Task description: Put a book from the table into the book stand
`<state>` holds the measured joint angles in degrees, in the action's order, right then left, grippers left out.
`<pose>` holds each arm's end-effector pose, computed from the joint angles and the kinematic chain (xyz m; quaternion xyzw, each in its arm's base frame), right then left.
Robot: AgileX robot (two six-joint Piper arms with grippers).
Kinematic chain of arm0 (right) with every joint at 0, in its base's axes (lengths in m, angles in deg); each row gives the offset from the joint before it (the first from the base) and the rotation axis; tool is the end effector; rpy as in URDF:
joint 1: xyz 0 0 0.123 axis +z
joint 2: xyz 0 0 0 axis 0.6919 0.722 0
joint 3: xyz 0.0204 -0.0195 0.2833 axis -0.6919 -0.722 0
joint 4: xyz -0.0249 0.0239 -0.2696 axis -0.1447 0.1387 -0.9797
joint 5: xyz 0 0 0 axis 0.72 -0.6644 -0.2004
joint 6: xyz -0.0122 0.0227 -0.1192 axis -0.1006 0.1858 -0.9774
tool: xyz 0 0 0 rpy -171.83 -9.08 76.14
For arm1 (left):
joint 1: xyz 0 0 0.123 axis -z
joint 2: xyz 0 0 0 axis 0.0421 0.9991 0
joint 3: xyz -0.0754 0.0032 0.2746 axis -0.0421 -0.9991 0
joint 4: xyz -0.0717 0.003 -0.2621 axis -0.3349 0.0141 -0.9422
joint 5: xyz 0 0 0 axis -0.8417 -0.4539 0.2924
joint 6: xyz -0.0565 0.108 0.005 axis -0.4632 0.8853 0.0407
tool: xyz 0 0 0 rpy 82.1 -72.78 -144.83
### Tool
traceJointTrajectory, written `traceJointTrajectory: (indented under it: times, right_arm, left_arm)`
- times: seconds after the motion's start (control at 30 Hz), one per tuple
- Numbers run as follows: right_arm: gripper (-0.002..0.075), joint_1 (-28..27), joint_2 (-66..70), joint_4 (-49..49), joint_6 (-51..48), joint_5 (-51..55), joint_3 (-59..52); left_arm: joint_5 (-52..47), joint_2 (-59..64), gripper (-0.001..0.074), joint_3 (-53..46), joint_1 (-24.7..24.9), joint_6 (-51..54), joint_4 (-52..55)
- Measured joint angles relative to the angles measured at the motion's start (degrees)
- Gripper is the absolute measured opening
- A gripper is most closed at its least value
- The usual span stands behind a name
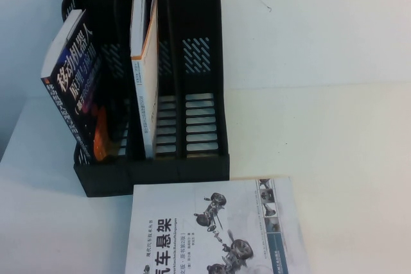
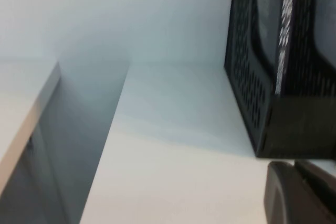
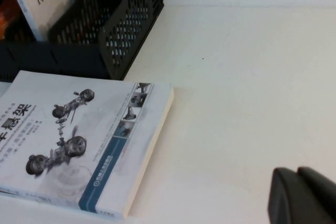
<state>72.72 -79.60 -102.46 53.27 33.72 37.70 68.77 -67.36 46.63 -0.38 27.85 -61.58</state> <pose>0.0911 0.0307 0.2517 -0.0770 0.8189 0.1456 0.5497 0.1064 -0.0042 0.1801 -0.0323 0.7620 -0.0526 0.6447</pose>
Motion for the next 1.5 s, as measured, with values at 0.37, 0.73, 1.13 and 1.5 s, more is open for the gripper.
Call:
traceJointTrajectory:
  times: [0.37, 0.73, 1.13, 1.5]
  right_arm:
    - [0.0008, 0.0, 0.0, 0.0, 0.0, 0.0, 0.0]
    - [0.0008, 0.0, 0.0, 0.0, 0.0, 0.0, 0.0]
    - [0.0008, 0.0, 0.0, 0.0, 0.0, 0.0, 0.0]
    - [0.0008, -4.7, -2.8, -2.4, 3.5, -2.7, -2.5]
  left_arm:
    - [-6.2, 0.0, -0.0003, -0.4, -0.8, 2.6, -0.9]
    - [-6.3, 0.0, -0.0003, -0.4, -0.8, 3.7, -0.9]
    - [-6.3, 0.0, -0.0003, -0.4, -0.8, 3.8, -0.9]
    - [-6.3, 0.0, -0.0003, -0.4, -0.8, 3.8, -0.9]
